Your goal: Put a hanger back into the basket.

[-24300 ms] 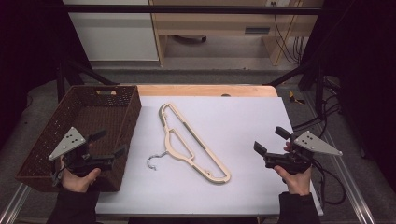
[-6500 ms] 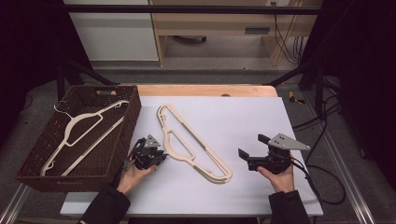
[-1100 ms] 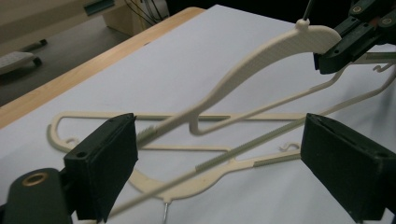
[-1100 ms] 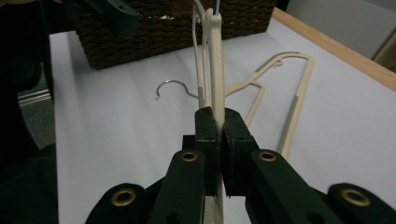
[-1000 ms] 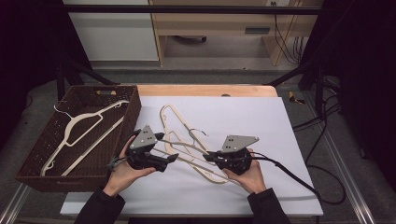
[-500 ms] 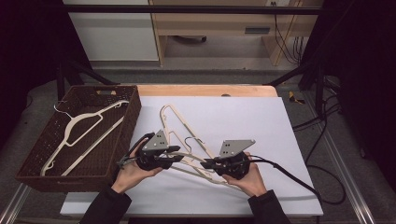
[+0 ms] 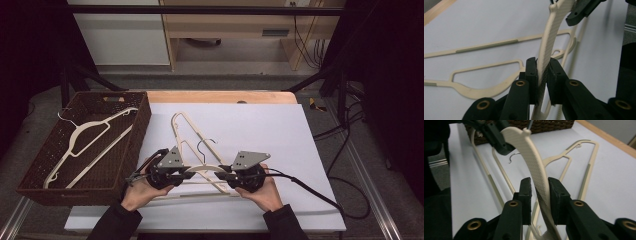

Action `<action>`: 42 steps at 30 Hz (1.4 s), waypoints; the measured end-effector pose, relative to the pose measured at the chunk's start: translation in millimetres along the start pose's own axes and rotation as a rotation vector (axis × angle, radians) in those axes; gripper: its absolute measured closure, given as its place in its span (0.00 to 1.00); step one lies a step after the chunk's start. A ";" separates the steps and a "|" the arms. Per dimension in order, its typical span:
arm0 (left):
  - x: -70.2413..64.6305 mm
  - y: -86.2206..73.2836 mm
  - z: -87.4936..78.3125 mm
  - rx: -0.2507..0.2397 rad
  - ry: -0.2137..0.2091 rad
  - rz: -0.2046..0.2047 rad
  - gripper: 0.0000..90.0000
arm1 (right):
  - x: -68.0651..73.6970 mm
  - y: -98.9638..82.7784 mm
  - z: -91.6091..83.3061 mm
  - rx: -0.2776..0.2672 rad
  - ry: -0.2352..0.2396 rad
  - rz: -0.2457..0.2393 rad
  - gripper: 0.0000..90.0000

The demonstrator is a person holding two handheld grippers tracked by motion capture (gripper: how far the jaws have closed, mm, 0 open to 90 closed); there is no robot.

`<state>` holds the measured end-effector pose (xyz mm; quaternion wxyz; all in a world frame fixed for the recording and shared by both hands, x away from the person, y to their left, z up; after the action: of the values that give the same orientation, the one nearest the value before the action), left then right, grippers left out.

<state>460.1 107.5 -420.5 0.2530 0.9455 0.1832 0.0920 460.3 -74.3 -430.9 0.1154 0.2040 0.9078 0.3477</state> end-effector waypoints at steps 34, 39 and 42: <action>18.0 -4.8 -73.6 -0.211 0.109 -0.224 0.96 | -63.5 -61.7 -49.8 -0.153 -0.205 0.370 0.13; 21.5 -3.0 -101.5 -0.268 0.102 -0.231 0.96 | -67.1 -72.6 -54.0 -0.141 -0.235 0.394 0.10; 25.1 -0.7 -115.7 -0.273 0.114 -0.225 0.96 | -69.2 -78.4 -57.4 -0.137 -0.246 0.411 0.09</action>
<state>452.0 169.4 -319.9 0.3768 0.8692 0.2875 0.1406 479.0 -191.9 -437.4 0.1652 0.4168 0.8007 0.3973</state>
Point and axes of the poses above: each handheld gripper's, and its own axes: z roughly forward along the jaws, y roughly out of its top, x roughly to its left, the point moved 6 cm from there along z, roughly forward along the jaws, and after that the axes turned 15 degrees about x, right-handed, at the moved point
